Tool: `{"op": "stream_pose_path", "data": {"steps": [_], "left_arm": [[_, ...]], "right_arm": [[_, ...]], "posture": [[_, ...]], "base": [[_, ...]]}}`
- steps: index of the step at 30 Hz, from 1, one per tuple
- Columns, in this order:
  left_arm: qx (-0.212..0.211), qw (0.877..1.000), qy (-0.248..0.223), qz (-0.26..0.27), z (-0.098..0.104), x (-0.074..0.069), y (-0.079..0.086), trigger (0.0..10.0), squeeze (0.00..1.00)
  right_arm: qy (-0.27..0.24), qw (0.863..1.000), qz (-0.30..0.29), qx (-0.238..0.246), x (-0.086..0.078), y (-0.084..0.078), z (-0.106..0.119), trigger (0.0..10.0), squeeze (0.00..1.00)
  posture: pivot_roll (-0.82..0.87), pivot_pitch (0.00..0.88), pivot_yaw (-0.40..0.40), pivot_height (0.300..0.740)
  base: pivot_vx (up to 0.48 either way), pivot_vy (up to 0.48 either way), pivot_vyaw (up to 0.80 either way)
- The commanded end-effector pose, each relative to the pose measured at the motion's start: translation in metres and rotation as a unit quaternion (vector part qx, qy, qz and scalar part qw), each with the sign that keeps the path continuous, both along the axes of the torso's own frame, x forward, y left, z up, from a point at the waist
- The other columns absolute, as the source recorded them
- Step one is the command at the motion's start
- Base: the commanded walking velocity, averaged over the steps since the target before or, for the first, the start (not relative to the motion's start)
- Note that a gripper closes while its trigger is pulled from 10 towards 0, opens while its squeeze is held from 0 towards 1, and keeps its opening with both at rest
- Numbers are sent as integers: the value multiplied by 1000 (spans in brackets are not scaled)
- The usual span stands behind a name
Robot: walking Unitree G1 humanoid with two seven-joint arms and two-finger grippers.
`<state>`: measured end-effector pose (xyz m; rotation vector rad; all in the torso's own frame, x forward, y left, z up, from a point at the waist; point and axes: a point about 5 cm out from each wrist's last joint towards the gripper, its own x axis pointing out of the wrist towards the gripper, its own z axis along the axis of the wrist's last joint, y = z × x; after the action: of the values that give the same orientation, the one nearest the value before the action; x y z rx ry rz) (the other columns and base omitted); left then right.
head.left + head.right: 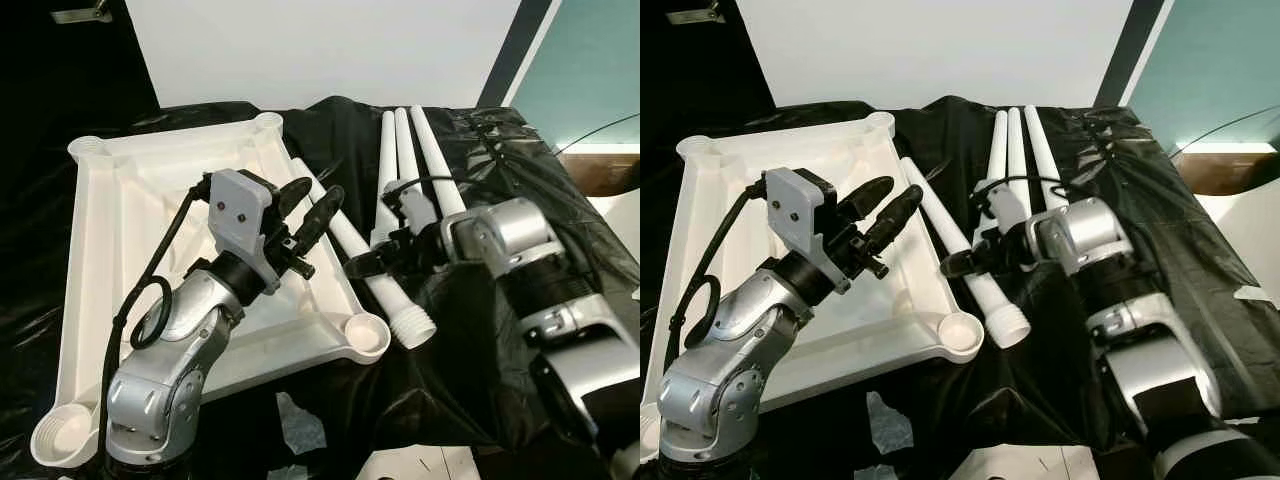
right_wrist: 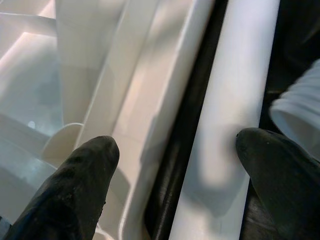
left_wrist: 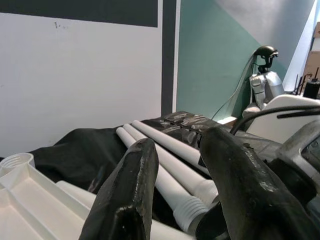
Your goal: Building children table
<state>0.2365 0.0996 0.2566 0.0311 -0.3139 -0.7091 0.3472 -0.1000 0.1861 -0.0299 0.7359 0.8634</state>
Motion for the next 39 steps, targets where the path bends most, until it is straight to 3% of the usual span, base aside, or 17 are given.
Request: {"op": "stream_pose_path", "data": {"steps": [1, 17, 33, 39], "left_arm": [[-5, 1000, 1, 26, 0, 1, 2, 10000, 0], [-2, 1000, 0, 27, 1, 0, 4, 10000, 0], [7, 1000, -2, 11, 2, 4, 1, 10000, 0], [9, 1000, -5, 11, 2, 4, 1, 10000, 0]], "right_arm": [[55, 998, -11, -10, -8, -1, -21, 10000, 0], [47, 995, -76, -42, -7, -20, -25, 10000, 0], [73, 992, -76, -66, -6, -16, -48, 10000, 0], [102, 986, -94, -96, -6, -27, -66, 10000, 0]], "posture": [[164, 91, -90, 740], [160, 76, -77, 740], [153, 48, -55, 740], [161, 35, -62, 740]], "base": [[0, 0, 0], [0, 0, 0], [0, 0, 0], [0, 0, 0]]}}
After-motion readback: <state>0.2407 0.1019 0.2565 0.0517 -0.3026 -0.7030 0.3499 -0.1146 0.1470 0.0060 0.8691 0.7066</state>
